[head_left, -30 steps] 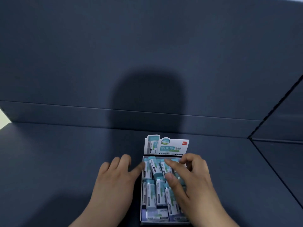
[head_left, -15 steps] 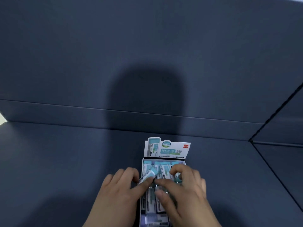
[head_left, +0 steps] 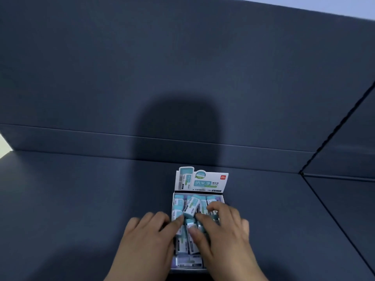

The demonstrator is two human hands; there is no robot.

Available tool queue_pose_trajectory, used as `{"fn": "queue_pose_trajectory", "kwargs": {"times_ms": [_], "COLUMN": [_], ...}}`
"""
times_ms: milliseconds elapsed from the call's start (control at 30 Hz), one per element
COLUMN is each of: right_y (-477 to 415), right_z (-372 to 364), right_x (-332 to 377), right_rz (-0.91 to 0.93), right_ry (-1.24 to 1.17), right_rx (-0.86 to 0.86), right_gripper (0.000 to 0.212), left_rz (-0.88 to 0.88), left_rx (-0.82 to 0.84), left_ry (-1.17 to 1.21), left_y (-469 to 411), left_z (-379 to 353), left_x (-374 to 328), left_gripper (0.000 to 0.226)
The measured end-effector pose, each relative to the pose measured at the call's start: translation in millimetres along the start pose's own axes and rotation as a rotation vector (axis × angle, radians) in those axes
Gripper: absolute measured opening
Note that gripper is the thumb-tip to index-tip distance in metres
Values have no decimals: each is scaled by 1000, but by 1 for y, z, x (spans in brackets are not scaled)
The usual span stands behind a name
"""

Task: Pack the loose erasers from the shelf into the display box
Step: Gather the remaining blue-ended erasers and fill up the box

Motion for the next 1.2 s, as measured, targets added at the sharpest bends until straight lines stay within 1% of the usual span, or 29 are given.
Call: {"fn": "queue_pose_trajectory", "kwargs": {"times_ms": [33, 100, 133, 167, 233, 300, 367, 433, 500, 567, 667, 767, 900, 1000, 1100, 1200], "right_y": [-1, -7, -11, -16, -26, -34, -35, -34, -33, -34, -34, -33, -30, -32, -31, -28], "right_z": [-2, -7, -9, -11, -11, -12, -16, -19, -18, -16, -15, -11, -12, -13, -14, -12], "right_x": [-1, -7, -13, -18, -19, -16, -14, -16, -23, -32, -39, -42, -43, -40, -42, -45], "right_rz": [1, -8, -22, -21, 14, 105, 208, 239, 192, 138, 165, 130, 113, 132, 146, 119], "right_ry": [-2, 10, 3, 1, -22, -36, -68, -130, -180, -156, 30, 97, 36, -5, 28, 24], "right_rx": [26, 41, 44, 33, 67, 114, 126, 124, 61, 1, 45, 36, 27, 60, 78, 29], "right_gripper": [47, 65, 70, 69, 62, 56, 60, 63, 58, 57, 67, 71, 71, 73, 75, 71], "left_rz": [-1, -15, -22, -37, -58, -66, -58, -46, -32, -15, -7, -36, -44, -50, -66, -72], "left_rx": [-4, -4, 3, 7, 24, 19, 4, -27, -56, -89, -84, -29, -3, 10, -10, -23], "left_ry": [-7, -23, -19, -12, 15, 48, 84, 120, 144, 141, 77, -3, -18, -46, -44, -33], "left_y": [0, 0, 1, 2, 3, 5, 5, 5, 4, 0, -9, -14, -16, -19, -18, -19], "left_z": [1, 4, 5, 6, 7, 8, 9, 10, 10, 8, -1, -11, -15, -18, -21, -21], "left_x": [0, -1, -2, -3, -4, -6, -5, -3, -2, -3, -8, -7, -5, -7, -9, -8], "left_gripper": [48, 45, 42, 38, 39, 37, 37, 38, 38, 40, 40, 43, 44, 44, 45, 60]}}
Point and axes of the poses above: each hand's wrist, its own y-axis away from the middle knuckle, its own z-axis out of the back of the hand, x = y × z, the point moved 2 cm from there along -y, towards the middle knuckle, and after that the axes turned 14 degrees about y, right-handed, at the moved point
